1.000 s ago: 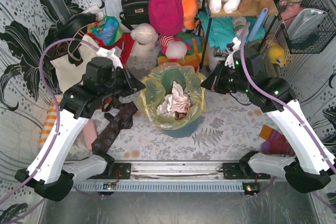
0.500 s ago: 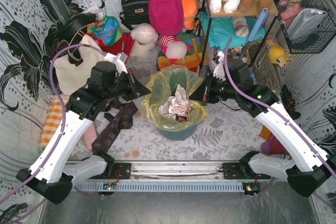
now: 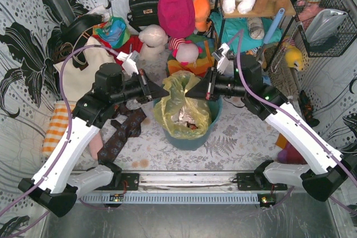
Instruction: Tie the trash bag
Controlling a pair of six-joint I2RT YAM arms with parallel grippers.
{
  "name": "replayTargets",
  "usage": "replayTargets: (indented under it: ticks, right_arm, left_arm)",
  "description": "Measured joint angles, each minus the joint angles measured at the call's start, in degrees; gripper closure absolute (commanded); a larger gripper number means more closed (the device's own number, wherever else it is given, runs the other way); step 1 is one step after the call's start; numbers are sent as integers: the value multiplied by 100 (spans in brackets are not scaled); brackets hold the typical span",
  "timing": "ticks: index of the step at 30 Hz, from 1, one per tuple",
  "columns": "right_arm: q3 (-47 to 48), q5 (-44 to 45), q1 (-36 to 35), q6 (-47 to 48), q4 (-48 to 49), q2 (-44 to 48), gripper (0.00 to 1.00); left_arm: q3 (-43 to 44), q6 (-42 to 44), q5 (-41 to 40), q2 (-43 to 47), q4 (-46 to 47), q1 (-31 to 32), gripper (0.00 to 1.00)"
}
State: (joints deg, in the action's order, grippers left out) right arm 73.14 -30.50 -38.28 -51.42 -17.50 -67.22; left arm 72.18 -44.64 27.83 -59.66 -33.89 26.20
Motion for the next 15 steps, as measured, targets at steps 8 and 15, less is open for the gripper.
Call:
replayTargets:
  ticks: [8, 15]
  right_arm:
    - [1178, 442, 0, 203, -284, -306, 100]
    - [2273, 1397, 0, 748, -1156, -313, 100]
  left_arm:
    - [190, -116, 105, 20, 186, 0, 100]
    - [817, -24, -439, 55, 160, 0, 100]
